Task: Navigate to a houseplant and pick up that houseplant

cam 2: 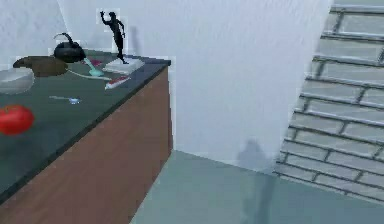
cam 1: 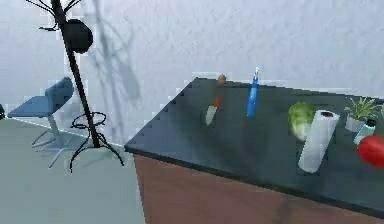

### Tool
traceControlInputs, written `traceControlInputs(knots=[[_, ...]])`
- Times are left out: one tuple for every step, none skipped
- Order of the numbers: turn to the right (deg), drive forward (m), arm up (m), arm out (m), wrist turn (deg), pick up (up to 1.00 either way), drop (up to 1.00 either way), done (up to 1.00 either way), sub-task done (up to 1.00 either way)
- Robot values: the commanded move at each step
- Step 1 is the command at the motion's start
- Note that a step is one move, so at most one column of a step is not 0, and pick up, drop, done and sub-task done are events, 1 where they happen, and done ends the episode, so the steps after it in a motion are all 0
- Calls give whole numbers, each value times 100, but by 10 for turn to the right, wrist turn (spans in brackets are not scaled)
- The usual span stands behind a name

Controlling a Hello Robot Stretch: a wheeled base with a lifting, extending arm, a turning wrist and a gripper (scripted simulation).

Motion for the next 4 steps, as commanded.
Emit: traceControlInputs(knots=[[-450,0,0,0,0,0,0,0,0],[330,0,0,0,0,0,0,0,0],[0,35,0,0,0,0,0,0,0],[-150,0,0,0,0,0,0,0,0]])
